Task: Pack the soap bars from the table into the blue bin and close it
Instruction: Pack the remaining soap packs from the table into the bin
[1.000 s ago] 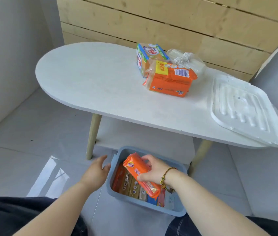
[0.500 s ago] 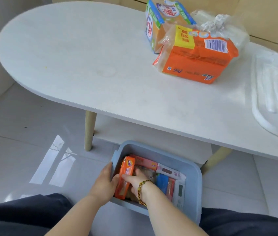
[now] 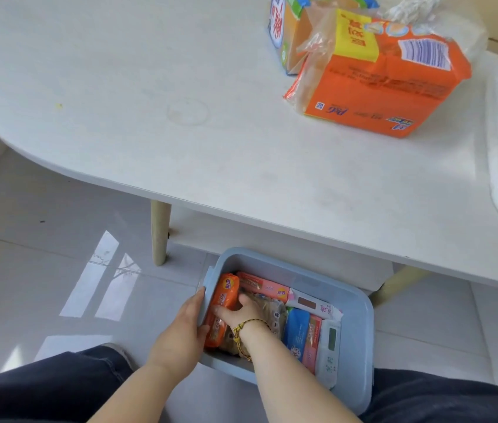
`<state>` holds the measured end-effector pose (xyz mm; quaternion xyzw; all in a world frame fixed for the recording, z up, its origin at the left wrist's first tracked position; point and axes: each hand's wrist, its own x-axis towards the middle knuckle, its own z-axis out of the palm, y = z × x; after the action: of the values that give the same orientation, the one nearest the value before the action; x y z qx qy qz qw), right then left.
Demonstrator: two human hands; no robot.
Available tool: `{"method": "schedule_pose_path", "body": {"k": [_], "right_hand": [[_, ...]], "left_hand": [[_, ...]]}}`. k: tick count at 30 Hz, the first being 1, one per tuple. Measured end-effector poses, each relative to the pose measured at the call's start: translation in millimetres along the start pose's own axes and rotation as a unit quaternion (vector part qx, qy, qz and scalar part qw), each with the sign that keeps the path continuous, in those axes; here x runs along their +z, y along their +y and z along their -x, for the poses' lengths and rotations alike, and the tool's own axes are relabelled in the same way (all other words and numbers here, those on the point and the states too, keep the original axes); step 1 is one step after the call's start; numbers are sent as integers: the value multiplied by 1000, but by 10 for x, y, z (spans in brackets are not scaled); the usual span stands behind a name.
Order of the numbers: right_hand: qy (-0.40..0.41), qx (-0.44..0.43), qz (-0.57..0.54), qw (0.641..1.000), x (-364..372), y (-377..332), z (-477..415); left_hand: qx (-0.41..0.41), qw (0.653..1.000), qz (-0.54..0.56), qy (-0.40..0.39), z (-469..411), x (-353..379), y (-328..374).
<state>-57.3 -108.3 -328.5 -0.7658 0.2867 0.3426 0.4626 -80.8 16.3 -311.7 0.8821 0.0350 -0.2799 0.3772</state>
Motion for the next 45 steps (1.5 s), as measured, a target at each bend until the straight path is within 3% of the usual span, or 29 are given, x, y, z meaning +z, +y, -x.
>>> {"method": "schedule_pose_path", "body": {"k": [9, 16, 19, 23, 27, 31, 35, 38, 42, 45], "right_hand": [[-1, 3, -24, 1000, -61, -2, 48], [29, -72, 72, 994, -496, -224, 527], [23, -131, 152, 979, -595, -383, 931], [-14, -240, 241, 940, -785, -627, 1644], [7, -365, 216, 905, -1218, -876, 2280], [169, -465, 103, 863, -1688, -1240, 2450], [324, -427, 221, 815, -2033, -1610, 2183], [352, -373, 312, 800, -2223, -1810, 1975], [327, -299, 357, 822, -2324, -1993, 1805], [351, -262, 432, 788, -2307, -2038, 1754]], "left_hand": [[1, 999, -41, 2, 37, -81, 60], [77, 980, -45, 177, 353, -426, 433], [151, 953, -21, 261, 570, -576, 675], [288, 876, -15, 388, 855, -824, 1012], [337, 820, -38, 461, 952, -1051, 1208], [282, 865, -145, 389, 905, -1211, 1319], [240, 890, -204, 331, 784, -1266, 1252], [229, 898, -202, 318, 742, -1281, 1253], [233, 898, -200, 314, 735, -1289, 1235], [243, 893, -198, 323, 719, -1272, 1231]]}}
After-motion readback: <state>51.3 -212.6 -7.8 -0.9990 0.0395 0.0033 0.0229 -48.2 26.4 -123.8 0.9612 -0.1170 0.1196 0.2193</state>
